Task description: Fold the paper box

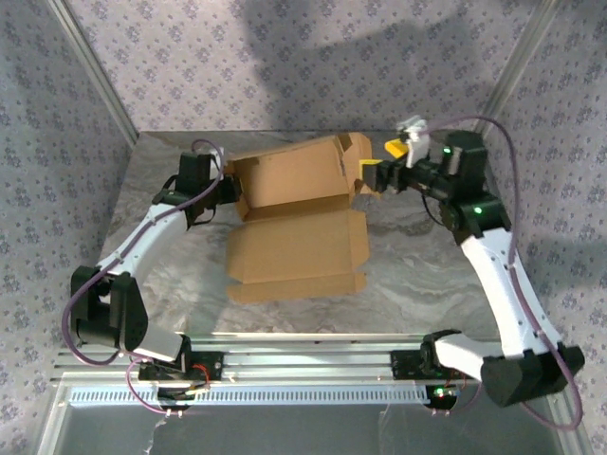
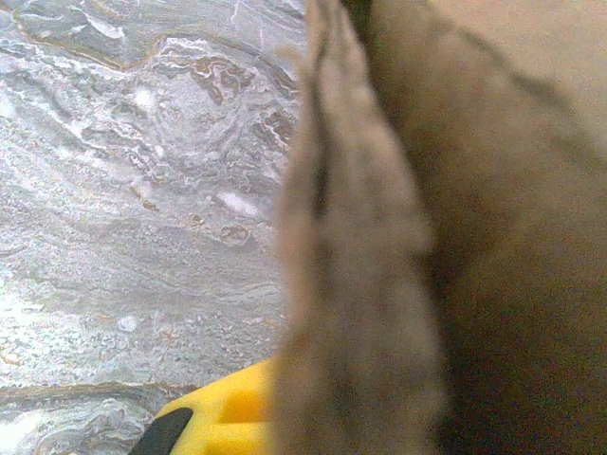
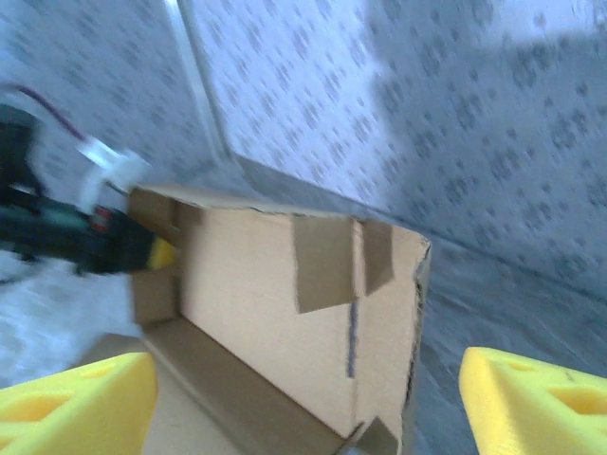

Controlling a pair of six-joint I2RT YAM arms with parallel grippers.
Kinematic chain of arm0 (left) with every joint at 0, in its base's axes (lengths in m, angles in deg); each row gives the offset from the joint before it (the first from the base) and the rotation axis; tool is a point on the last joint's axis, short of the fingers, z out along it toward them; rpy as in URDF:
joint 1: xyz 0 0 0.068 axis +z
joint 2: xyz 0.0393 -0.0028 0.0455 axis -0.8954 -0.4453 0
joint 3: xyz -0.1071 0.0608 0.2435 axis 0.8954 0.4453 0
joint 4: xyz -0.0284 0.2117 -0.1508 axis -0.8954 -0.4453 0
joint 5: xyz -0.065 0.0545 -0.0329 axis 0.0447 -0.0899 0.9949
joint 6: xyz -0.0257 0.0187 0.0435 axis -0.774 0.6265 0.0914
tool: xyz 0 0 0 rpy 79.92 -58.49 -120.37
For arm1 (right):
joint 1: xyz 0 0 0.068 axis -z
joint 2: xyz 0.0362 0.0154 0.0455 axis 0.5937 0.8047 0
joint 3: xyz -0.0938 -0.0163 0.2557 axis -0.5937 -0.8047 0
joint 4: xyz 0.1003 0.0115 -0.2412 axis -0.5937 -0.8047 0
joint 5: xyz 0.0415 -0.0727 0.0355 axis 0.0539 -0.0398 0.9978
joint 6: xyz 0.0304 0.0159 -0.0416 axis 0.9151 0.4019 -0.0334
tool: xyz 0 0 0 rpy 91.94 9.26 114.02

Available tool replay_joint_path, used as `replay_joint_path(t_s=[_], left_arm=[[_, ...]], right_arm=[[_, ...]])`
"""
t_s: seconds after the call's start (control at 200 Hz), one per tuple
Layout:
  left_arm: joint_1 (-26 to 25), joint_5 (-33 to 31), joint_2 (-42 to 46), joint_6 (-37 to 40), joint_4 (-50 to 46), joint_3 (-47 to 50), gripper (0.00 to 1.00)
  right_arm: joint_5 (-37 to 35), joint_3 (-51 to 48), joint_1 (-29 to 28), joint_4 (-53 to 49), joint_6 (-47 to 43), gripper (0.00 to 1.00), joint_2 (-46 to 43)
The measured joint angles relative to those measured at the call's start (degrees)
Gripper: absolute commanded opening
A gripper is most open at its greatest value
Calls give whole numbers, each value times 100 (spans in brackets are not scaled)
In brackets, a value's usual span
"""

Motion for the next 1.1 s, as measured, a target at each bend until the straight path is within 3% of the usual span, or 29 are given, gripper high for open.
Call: replay_joint_path(t_s=[0.12, 0.22, 0.47, 0.785, 0.954, 1.099], left_arm=[[114, 321, -160, 247, -9, -109, 0], [232, 638, -343, 455, -17, -232, 0], [450, 1167, -658, 780, -20, -542, 0], [457, 1303, -728, 866, -66, -636, 0], [457, 1331, -728, 866, -127, -682, 0], [457, 1355, -728, 863, -127, -706, 0]], right_arm=[[1217, -372, 848, 560, 490, 75, -81], [1803, -721, 1344, 898, 870, 70, 173], [2903, -461, 1958, 1161, 1478, 50, 1379], [3886, 352, 1200, -221, 313, 50, 2153], [3950, 382, 1174, -573, -24, 51, 2168], [3827, 654, 870, -953, -348, 47, 2343]])
